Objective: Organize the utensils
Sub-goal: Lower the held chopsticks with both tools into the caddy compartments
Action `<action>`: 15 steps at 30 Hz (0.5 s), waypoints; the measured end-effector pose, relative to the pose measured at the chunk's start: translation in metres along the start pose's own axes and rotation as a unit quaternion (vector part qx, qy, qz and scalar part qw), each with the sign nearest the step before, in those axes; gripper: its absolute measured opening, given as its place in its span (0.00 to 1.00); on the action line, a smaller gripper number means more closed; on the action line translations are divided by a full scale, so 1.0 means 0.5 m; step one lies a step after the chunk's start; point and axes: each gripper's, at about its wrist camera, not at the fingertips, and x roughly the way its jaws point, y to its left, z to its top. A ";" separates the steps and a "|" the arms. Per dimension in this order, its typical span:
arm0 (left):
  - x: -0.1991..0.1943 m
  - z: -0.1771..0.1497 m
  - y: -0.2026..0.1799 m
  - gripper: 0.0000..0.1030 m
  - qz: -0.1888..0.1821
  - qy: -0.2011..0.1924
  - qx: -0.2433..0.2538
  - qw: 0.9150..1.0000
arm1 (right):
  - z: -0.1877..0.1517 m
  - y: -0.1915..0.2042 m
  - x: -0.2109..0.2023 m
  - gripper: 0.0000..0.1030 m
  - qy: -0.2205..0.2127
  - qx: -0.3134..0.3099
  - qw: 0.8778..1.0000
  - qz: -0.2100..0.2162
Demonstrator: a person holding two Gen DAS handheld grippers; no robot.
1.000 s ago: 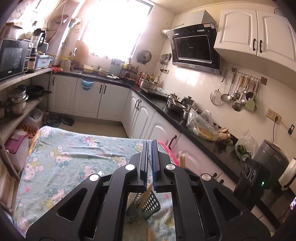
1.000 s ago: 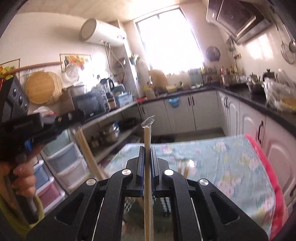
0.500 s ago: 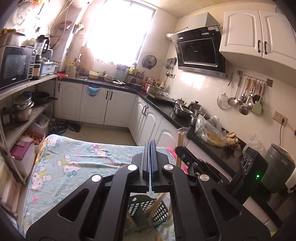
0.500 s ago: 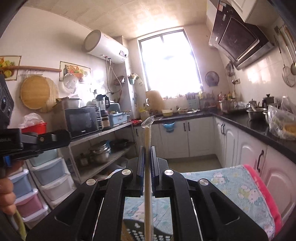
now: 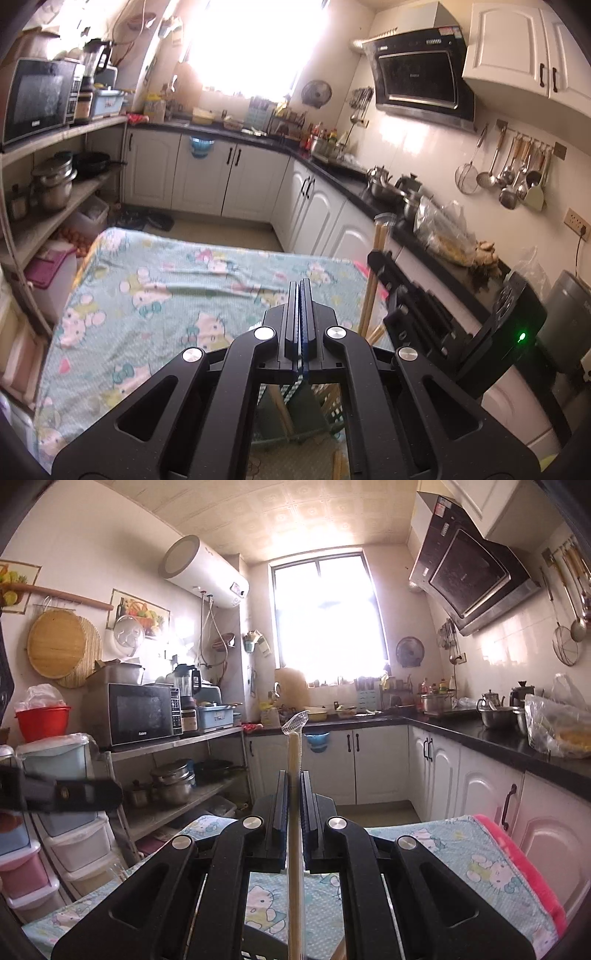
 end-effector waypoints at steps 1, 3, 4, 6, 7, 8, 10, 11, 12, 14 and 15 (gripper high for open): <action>0.003 -0.006 0.002 0.00 0.002 0.002 0.001 1.000 | -0.005 -0.002 0.000 0.06 0.000 0.002 1.000 0.001; 0.011 -0.022 0.005 0.00 0.005 0.009 0.002 1.000 | -0.019 -0.004 -0.003 0.06 0.002 0.004 1.000 0.004; 0.016 -0.032 0.007 0.00 0.006 0.014 0.003 1.000 | -0.023 -0.004 -0.004 0.06 0.003 0.006 1.000 0.005; 0.021 -0.047 0.009 0.00 0.009 0.020 0.004 1.000 | -0.035 -0.008 -0.007 0.06 0.008 0.012 1.000 0.008; 0.023 -0.053 0.010 0.00 0.010 0.022 0.005 1.000 | -0.038 -0.008 -0.009 0.06 0.010 0.015 1.000 0.009; 0.026 -0.062 0.010 0.00 0.011 0.026 0.006 1.000 | -0.042 -0.011 -0.012 0.07 0.014 0.021 1.000 0.014; 0.030 -0.073 0.012 0.00 0.014 0.032 0.006 0.999 | -0.047 -0.014 -0.019 0.07 0.017 0.028 0.999 0.014; 0.032 -0.079 0.014 0.00 0.015 0.034 0.005 0.999 | -0.050 -0.018 -0.023 0.07 0.021 0.032 0.999 0.015; 0.033 -0.085 0.014 0.00 0.015 0.036 0.004 0.999 | -0.051 -0.021 -0.026 0.14 0.023 0.038 0.999 0.015; 0.033 -0.094 0.017 0.00 0.016 0.040 0.003 0.999 | -0.056 -0.027 -0.037 0.29 0.024 0.050 0.998 0.011; 0.033 -0.099 0.018 0.00 0.017 0.041 0.003 0.999 | -0.057 -0.029 -0.041 0.31 0.026 0.053 0.998 0.011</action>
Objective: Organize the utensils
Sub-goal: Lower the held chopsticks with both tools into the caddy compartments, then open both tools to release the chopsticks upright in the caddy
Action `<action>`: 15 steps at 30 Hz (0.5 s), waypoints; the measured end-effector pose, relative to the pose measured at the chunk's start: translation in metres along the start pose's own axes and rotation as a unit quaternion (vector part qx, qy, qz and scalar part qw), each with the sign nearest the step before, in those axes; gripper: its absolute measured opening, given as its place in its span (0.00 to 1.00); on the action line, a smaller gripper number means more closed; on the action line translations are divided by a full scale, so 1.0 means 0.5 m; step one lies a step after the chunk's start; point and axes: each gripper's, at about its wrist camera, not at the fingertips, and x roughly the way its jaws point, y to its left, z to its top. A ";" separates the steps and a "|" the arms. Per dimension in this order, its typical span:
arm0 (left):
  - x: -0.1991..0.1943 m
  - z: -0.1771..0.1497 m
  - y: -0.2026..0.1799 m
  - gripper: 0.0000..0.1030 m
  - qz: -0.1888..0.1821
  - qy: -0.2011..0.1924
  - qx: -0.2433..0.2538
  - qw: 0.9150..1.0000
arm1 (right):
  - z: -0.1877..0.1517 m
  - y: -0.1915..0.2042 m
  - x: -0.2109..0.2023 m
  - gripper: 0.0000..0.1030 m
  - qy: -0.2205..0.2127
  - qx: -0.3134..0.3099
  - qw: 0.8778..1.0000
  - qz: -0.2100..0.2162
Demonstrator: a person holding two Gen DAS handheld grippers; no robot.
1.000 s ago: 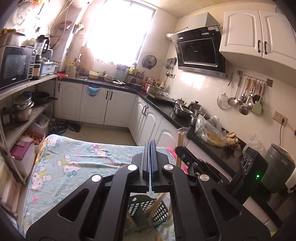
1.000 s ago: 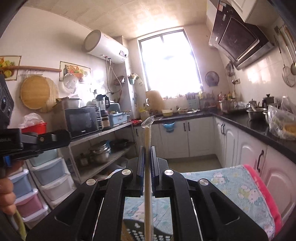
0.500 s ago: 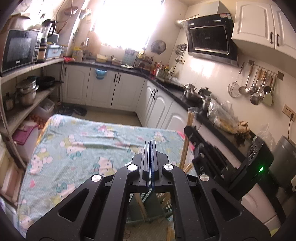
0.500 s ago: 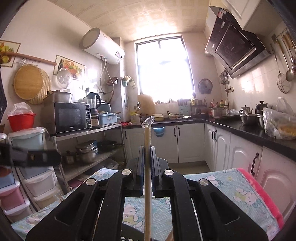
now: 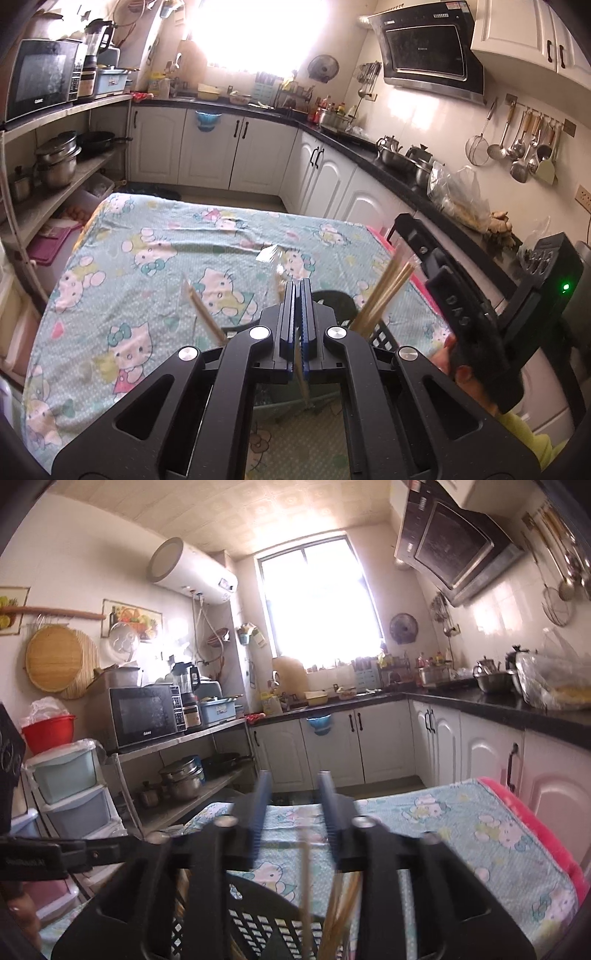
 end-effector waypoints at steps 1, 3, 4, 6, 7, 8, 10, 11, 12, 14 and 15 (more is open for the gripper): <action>0.000 -0.004 0.001 0.00 0.000 0.001 -0.001 1.000 | -0.002 -0.001 -0.004 0.31 0.004 0.002 1.000 -0.001; 0.000 -0.011 0.004 0.07 0.000 0.004 -0.003 1.000 | -0.004 -0.004 -0.010 0.33 0.013 0.005 1.000 -0.002; 0.000 -0.014 0.005 0.10 0.000 0.006 -0.004 1.000 | -0.006 -0.005 -0.013 0.34 0.016 0.007 1.000 -0.002; 0.000 -0.020 0.007 0.18 0.001 0.008 -0.006 1.000 | -0.009 -0.007 -0.022 0.35 0.025 0.011 1.000 -0.006; -0.001 -0.023 0.008 0.19 0.001 0.008 -0.006 1.000 | -0.009 -0.006 -0.027 0.35 0.029 0.013 0.999 -0.008; -0.002 -0.026 0.009 0.21 0.002 0.009 -0.006 1.000 | -0.011 -0.007 -0.032 0.35 0.033 0.015 0.999 -0.008; -0.004 -0.034 0.011 0.25 0.001 0.013 -0.007 1.000 | -0.013 -0.007 -0.041 0.36 0.041 0.016 0.999 -0.012; -0.005 -0.037 0.011 0.28 0.000 0.013 -0.007 1.000 | -0.015 -0.007 -0.045 0.38 0.044 0.016 0.999 -0.013; -0.007 -0.040 0.012 0.31 0.000 0.013 -0.008 1.000 | -0.015 -0.006 -0.050 0.40 0.046 0.016 0.999 -0.014; -0.010 -0.044 0.014 0.35 0.003 0.013 -0.009 1.000 | -0.016 -0.007 -0.059 0.40 0.051 0.015 0.998 -0.017; -0.012 -0.047 0.015 0.38 0.003 0.013 -0.010 1.000 | -0.017 -0.006 -0.063 0.40 0.055 0.015 0.998 -0.017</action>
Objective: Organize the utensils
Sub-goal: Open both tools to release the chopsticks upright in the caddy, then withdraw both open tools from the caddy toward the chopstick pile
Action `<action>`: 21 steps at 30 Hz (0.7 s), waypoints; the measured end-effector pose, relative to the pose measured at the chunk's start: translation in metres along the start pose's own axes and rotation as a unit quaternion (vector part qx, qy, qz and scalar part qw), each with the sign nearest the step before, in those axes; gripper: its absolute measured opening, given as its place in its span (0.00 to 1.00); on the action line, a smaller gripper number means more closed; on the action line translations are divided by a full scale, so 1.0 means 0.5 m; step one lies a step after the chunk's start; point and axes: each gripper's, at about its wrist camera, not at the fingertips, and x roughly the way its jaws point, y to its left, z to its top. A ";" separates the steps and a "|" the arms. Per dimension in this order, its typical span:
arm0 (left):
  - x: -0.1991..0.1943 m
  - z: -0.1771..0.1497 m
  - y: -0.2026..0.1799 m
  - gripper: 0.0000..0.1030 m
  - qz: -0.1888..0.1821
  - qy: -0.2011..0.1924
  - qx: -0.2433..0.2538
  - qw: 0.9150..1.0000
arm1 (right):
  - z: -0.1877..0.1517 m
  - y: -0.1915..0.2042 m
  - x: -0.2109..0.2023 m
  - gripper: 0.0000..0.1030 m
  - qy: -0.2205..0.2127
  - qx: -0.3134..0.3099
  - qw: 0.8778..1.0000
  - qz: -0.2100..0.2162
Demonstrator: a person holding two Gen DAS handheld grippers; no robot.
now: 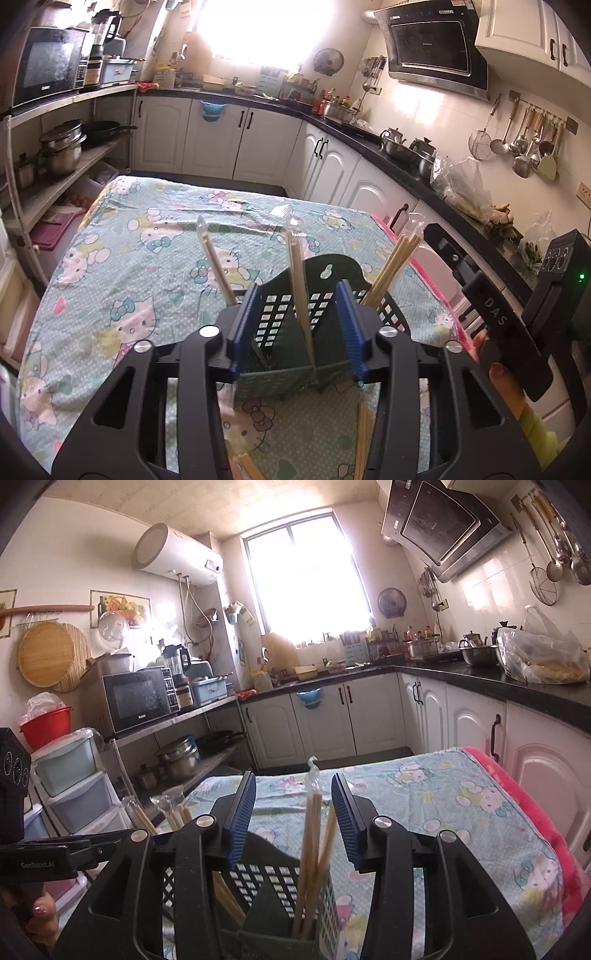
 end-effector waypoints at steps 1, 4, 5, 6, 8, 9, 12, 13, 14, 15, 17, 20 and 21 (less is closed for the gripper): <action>-0.002 -0.002 0.001 0.39 0.000 0.000 -0.001 1.000 | -0.001 0.000 -0.003 0.40 0.003 0.000 1.000 0.000; -0.007 -0.010 0.002 0.45 0.002 0.000 -0.001 1.000 | -0.006 0.002 -0.015 0.41 0.018 -0.001 1.000 -0.001; -0.009 -0.013 0.002 0.46 0.003 -0.001 0.000 1.000 | -0.009 0.002 -0.018 0.42 0.022 -0.001 1.000 -0.001; -0.011 -0.015 0.003 0.49 0.004 -0.001 0.000 1.000 | -0.013 0.001 -0.021 0.43 0.027 -0.001 1.000 -0.001; -0.013 -0.020 0.004 0.53 0.006 -0.001 0.000 1.000 | -0.019 0.002 -0.027 0.45 0.036 -0.001 0.999 0.000; -0.014 -0.023 0.004 0.53 0.006 0.000 0.000 1.000 | -0.022 0.005 -0.029 0.46 0.042 -0.002 0.999 0.000; -0.018 -0.033 0.003 0.56 0.009 0.002 0.001 1.000 | -0.031 0.010 -0.038 0.47 0.052 -0.003 0.999 0.002; -0.019 -0.036 0.004 0.57 0.009 0.002 0.000 1.000 | -0.035 0.011 -0.043 0.47 0.055 -0.003 0.998 0.003; -0.021 -0.039 0.003 0.59 0.009 0.003 0.000 1.000 | -0.037 0.013 -0.046 0.48 0.057 -0.004 0.998 0.003; -0.023 -0.041 0.003 0.60 0.009 0.003 0.000 1.000 | -0.039 0.015 -0.049 0.50 0.059 -0.005 0.998 0.004; -0.027 -0.047 0.003 0.62 0.011 0.002 0.000 1.000 | -0.043 0.021 -0.057 0.54 0.062 -0.008 0.998 0.007; -0.034 -0.053 0.005 0.67 0.013 0.000 -0.003 1.000 | -0.047 0.029 -0.069 0.60 0.064 -0.011 0.998 0.009; -0.038 -0.054 0.004 0.70 0.015 -0.002 -0.003 1.000 | -0.048 0.030 -0.072 0.61 0.066 -0.012 0.998 0.010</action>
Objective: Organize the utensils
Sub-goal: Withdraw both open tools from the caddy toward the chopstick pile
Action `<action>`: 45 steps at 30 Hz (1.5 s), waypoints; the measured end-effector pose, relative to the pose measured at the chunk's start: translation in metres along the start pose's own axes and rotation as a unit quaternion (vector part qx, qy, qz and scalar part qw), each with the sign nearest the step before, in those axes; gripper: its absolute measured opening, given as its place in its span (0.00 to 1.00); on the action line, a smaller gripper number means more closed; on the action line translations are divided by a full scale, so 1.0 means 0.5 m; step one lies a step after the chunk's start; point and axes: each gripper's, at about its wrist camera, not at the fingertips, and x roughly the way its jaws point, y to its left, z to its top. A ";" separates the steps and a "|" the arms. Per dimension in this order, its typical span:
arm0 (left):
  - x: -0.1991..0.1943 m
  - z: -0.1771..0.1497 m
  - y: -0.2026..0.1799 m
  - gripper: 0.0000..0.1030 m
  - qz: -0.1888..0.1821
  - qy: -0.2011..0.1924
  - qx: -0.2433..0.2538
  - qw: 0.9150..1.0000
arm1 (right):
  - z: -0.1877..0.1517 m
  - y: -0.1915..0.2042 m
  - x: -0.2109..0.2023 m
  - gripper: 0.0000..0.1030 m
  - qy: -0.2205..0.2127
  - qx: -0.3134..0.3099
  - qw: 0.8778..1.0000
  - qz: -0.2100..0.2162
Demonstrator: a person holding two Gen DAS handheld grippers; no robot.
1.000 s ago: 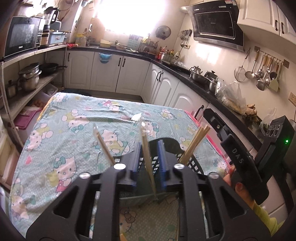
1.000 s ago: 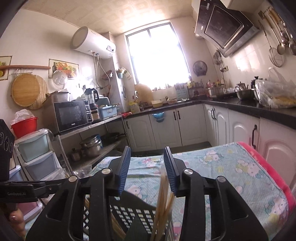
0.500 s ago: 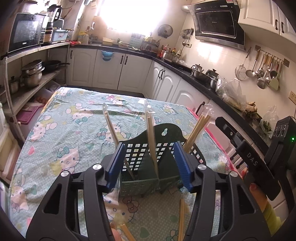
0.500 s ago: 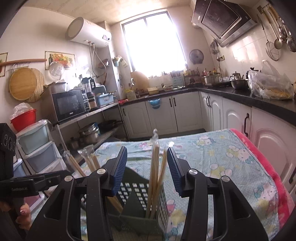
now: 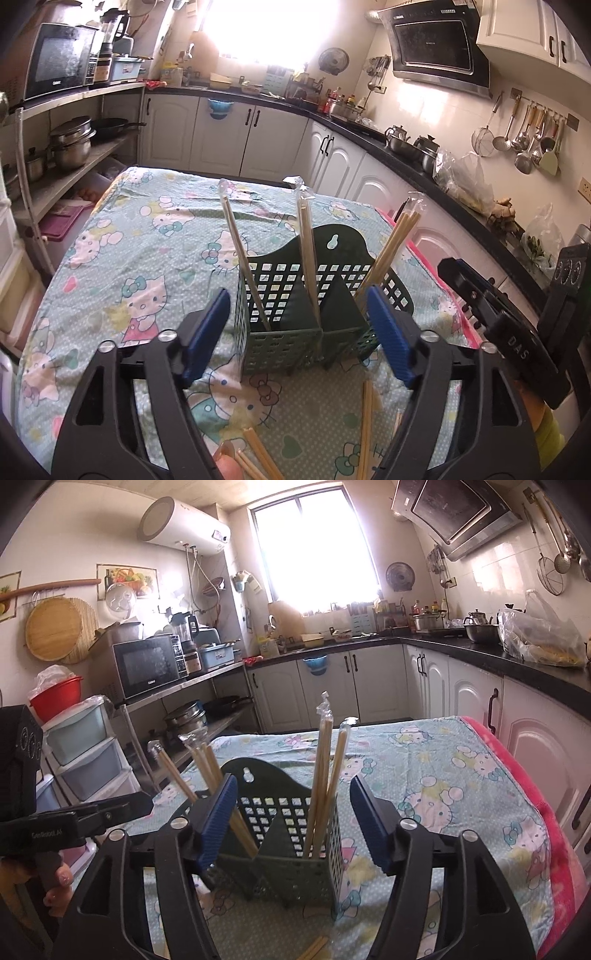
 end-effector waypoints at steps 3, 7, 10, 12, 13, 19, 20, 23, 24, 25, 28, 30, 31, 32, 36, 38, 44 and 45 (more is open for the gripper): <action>-0.010 -0.004 -0.001 0.78 0.003 -0.005 0.000 1.000 | -0.007 0.008 -0.012 0.65 0.004 -0.003 1.000 0.003; -0.024 -0.011 0.001 0.89 0.010 -0.014 -0.002 1.000 | -0.014 0.012 -0.024 0.69 0.011 -0.004 1.000 0.008; -0.031 -0.015 0.004 0.90 0.012 -0.016 -0.005 1.000 | -0.020 0.015 -0.033 0.71 0.015 -0.005 1.000 0.010; -0.036 -0.020 0.009 0.90 0.014 -0.016 -0.009 1.000 | -0.025 0.019 -0.039 0.72 0.017 -0.007 1.000 0.011; -0.038 -0.023 0.011 0.90 0.015 -0.016 -0.011 1.000 | -0.027 0.021 -0.042 0.73 0.018 -0.008 1.000 0.011; -0.047 -0.040 0.021 0.90 0.021 -0.011 -0.016 1.000 | -0.044 0.027 -0.055 0.74 0.027 -0.009 0.999 0.014; -0.047 -0.044 0.023 0.90 0.022 -0.010 -0.017 1.000 | -0.047 0.028 -0.057 0.75 0.030 -0.010 0.999 0.014; -0.049 -0.054 0.025 0.90 0.024 -0.007 -0.019 1.000 | -0.055 0.030 -0.061 0.75 0.035 -0.011 0.999 0.014; -0.050 -0.057 0.026 0.90 0.024 -0.006 -0.019 0.999 | -0.057 0.031 -0.062 0.75 0.037 -0.011 0.999 0.015; -0.050 -0.061 0.028 0.90 0.025 -0.005 -0.020 0.999 | -0.060 0.032 -0.064 0.75 0.040 -0.012 0.999 0.014; -0.053 -0.071 0.032 0.90 0.025 -0.002 -0.024 0.999 | -0.070 0.032 -0.066 0.75 0.045 -0.014 0.999 0.013; -0.055 -0.075 0.035 0.90 0.027 -0.001 -0.025 0.999 | -0.075 0.034 -0.068 0.75 0.049 -0.016 0.999 0.012; -0.056 -0.079 0.036 0.90 0.028 0.000 -0.026 0.999 | -0.078 0.035 -0.070 0.75 0.050 -0.017 0.999 0.011; -0.057 -0.081 0.036 0.90 0.029 0.000 -0.027 0.999 | -0.081 0.037 -0.071 0.75 0.052 -0.019 0.998 0.011; -0.061 -0.091 0.041 0.90 0.031 0.003 -0.030 0.999 | -0.094 0.041 -0.073 0.75 0.062 -0.023 0.998 0.012; -0.063 -0.097 0.043 0.90 0.031 0.005 -0.031 0.999 | -0.101 0.042 -0.073 0.75 0.068 -0.023 0.997 0.012; -0.062 -0.117 0.050 0.90 0.036 0.012 -0.033 0.999 | -0.122 0.042 -0.075 0.75 0.084 -0.024 0.996 0.014; -0.062 -0.121 0.051 0.90 0.036 0.013 -0.034 0.999 | -0.126 0.042 -0.076 0.75 0.087 -0.025 0.996 0.013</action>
